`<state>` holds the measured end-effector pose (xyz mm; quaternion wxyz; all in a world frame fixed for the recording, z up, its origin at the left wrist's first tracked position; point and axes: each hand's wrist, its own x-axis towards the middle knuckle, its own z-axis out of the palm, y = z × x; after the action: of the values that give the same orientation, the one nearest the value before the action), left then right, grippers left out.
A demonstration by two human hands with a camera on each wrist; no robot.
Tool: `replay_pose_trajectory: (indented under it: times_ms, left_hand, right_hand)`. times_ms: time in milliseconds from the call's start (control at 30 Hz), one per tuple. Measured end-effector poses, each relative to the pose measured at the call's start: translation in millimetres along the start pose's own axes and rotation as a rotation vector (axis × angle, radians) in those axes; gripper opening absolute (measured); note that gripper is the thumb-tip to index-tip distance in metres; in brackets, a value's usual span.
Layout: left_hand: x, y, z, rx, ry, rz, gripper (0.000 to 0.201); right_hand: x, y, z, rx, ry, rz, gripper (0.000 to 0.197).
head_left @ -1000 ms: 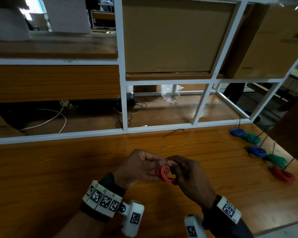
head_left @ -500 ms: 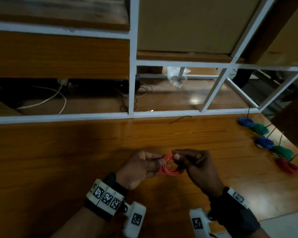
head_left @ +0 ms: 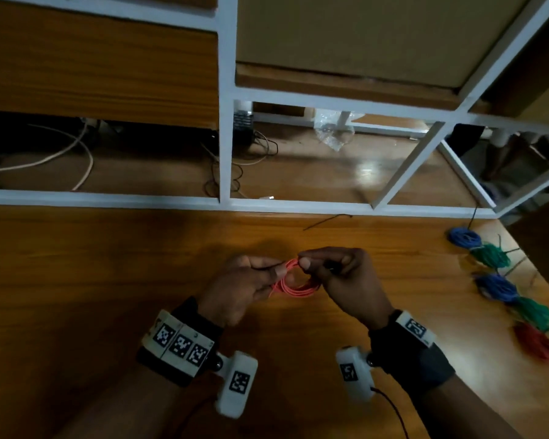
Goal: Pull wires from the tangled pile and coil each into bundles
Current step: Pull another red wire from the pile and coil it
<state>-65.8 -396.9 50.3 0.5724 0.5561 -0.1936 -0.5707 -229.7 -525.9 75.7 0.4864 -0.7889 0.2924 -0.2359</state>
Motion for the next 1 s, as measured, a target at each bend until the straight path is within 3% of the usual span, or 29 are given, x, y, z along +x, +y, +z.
replay_pose_trajectory:
  times_ms: [67, 133, 233, 300, 467, 567, 733, 833, 933, 1000]
  left_hand:
    - [21.6, -3.4, 5.7, -0.007, 0.116, 0.026, 0.022]
    - [44.6, -8.3, 8.0, 0.004, 0.208, 0.032, 0.017]
    - [68.3, -8.7, 13.4, 0.079, 0.310, 0.029, 0.033]
    - [79.6, -7.7, 18.8, 0.071, 0.375, 0.035, 0.041]
    - [98.9, -11.6, 23.1, 0.065, 0.541, -0.011, 0.035]
    - [100.4, -9.3, 29.0, 0.050, 0.566, 0.013, 0.033]
    - [90.6, -6.0, 38.4, 0.023, 0.577, 0.095, 0.023]
    - [83.8, -5.5, 35.3, 0.028, 0.587, 0.130, 0.027]
    - [69.6, -4.3, 33.0, 0.077, 0.524, 0.149, 0.016]
    - [60.3, -6.1, 27.2, 0.069, 0.470, 0.141, 0.015]
  right_hand:
    - [29.8, 22.2, -23.8, -0.035, -0.062, 0.033, 0.021]
    - [68.0, 59.6, -49.1, -0.282, -0.090, 0.042, 0.032]
    - [125.7, 107.0, -74.6, -0.616, -0.216, 0.018, 0.012]
    - [155.3, 124.9, -80.7, -0.694, -0.290, -0.009, 0.018]
    - [204.8, 153.0, -71.2, -0.885, -0.450, -0.072, 0.017]
    - [214.0, 157.5, -61.7, -0.967, -0.529, -0.080, 0.013]
    - [203.2, 155.1, -51.2, -1.038, -0.502, -0.086, 0.029]
    - [180.8, 152.0, -48.3, -1.098, -0.526, -0.077, 0.024]
    - [154.4, 151.6, -48.5, -1.076, -0.508, 0.001, 0.042]
    - [139.6, 155.3, -48.3, -1.006, -0.447, 0.082, 0.035]
